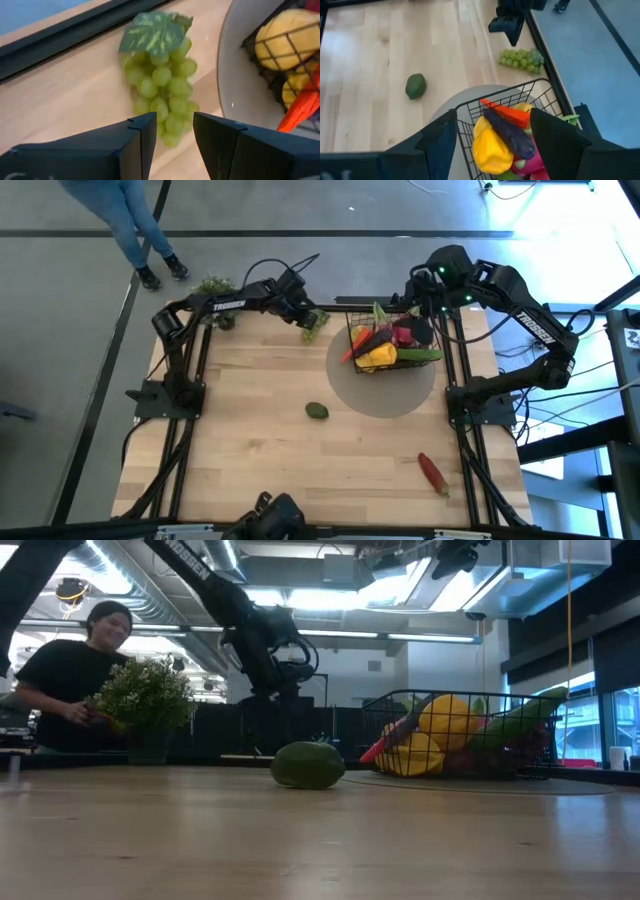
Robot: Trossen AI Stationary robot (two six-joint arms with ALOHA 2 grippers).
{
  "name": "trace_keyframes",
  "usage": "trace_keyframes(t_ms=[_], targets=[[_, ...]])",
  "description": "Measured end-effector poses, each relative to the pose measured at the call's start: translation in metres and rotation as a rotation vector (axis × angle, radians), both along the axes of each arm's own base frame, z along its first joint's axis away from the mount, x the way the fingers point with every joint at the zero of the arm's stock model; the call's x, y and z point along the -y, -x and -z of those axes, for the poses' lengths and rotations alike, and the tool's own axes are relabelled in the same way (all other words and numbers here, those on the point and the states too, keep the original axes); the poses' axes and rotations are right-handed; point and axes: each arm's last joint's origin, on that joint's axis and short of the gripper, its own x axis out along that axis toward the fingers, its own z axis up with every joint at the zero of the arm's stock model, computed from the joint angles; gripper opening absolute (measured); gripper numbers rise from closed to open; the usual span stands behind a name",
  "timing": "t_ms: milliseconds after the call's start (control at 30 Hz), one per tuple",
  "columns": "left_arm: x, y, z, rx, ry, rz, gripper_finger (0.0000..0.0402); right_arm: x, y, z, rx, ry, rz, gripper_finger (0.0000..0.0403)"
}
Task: Build produce basket
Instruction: Put the green grapes into the wire basket
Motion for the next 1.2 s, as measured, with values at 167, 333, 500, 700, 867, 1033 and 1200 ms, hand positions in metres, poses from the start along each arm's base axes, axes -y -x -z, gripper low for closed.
trace_keyframes(t_ms=[167, 333, 500, 700, 867, 1033, 1200], targets=[[-0.010, -0.002, 0.012, 0.021, 0.000, 0.025, 0.0117, 0.001, -0.001, -0.002, 0.021, 0.013, 0.001, 0.0240], [-0.014, -0.007, 0.021, 0.033, -0.017, 0.031, 0.0117, 0.002, -0.002, -0.003, 0.033, 0.020, 0.002, 0.0240], [-0.017, -0.010, 0.030, 0.033, -0.032, 0.044, 0.0117, 0.002, -0.002, -0.003, 0.034, 0.017, 0.005, 0.0240], [-0.020, -0.012, 0.031, 0.013, -0.111, 0.092, 0.0117, 0.002, -0.002, -0.003, 0.034, 0.013, 0.009, 0.0240], [-0.025, -0.013, 0.028, 0.034, -0.156, 0.091, 0.0117, 0.002, -0.003, -0.003, 0.047, -0.010, 0.037, 0.0240], [-0.025, -0.012, 0.029, 0.031, -0.158, 0.090, 0.0117, 0.002, -0.003, -0.003, 0.047, -0.013, 0.040, 0.0240], [-0.025, -0.013, 0.033, 0.028, -0.142, 0.086, 0.0117, 0.002, -0.003, -0.003, 0.047, -0.013, 0.040, 0.0240]])
